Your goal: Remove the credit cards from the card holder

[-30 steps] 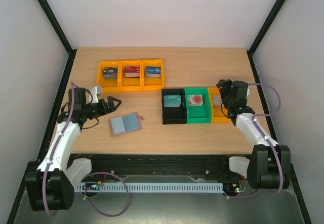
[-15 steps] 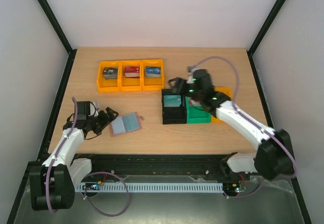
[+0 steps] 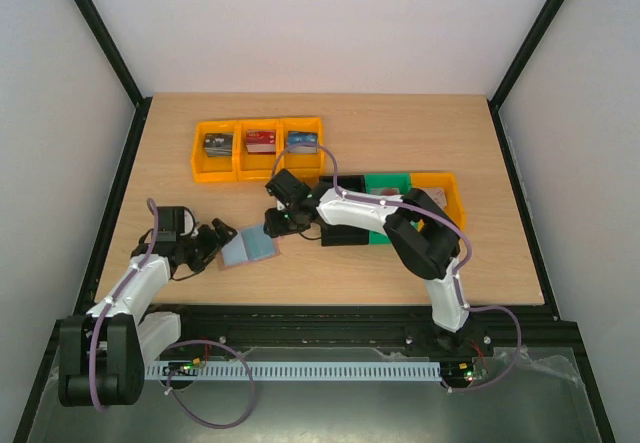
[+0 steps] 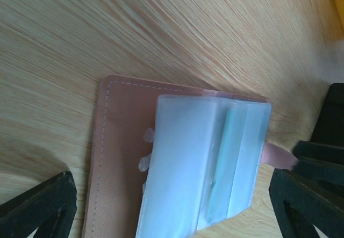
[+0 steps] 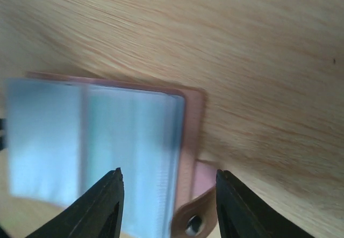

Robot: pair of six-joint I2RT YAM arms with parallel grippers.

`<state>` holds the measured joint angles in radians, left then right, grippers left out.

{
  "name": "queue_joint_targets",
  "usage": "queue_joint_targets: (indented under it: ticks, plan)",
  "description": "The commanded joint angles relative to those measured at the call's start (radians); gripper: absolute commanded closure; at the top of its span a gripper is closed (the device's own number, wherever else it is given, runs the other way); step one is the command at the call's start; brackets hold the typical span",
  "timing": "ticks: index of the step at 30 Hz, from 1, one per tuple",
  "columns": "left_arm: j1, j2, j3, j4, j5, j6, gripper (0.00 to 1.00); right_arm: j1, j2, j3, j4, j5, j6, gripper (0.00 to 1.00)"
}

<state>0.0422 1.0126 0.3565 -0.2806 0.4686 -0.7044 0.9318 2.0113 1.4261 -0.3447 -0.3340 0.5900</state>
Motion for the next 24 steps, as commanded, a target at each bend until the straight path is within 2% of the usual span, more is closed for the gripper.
queue_joint_targets:
  ticks: [1, 7, 11, 15, 18, 21, 22, 24]
  plan:
    - [-0.016, 0.028, -0.022, 0.034, -0.001, -0.028, 0.01, 0.009, 0.070, 0.042, -0.094, -0.026, 0.002, 0.57]
    - [-0.031, 0.049, -0.045, 0.090, 0.045, -0.042, 0.04, 0.023, 0.123, 0.048, -0.042, -0.094, 0.028, 0.66]
    - [-0.055, 0.074, -0.058, 0.138, 0.062, -0.050, 0.13, 0.030, 0.136, 0.047, 0.003, -0.132, 0.041, 0.71]
    - [-0.067, 0.087, -0.057, 0.153, 0.059, -0.046, 0.42, 0.031, 0.133, 0.044, 0.035, -0.148, 0.068, 0.78]
    - [-0.068, 0.086, -0.058, 0.160, 0.060, -0.044, 0.61, 0.032, 0.124, 0.043, 0.044, -0.161, 0.062, 0.80]
    - [-0.067, 0.079, -0.057, 0.162, 0.068, -0.039, 0.91, 0.028, 0.104, 0.037, 0.047, -0.164, 0.051, 0.80]
    - [-0.067, 0.073, -0.051, 0.161, 0.070, -0.033, 0.97, 0.025, 0.090, 0.031, 0.053, -0.166, 0.051, 0.80]
    - [-0.066, 0.052, -0.033, 0.158, 0.083, -0.009, 0.98, 0.015, 0.051, 0.013, 0.066, -0.165, 0.022, 0.79]
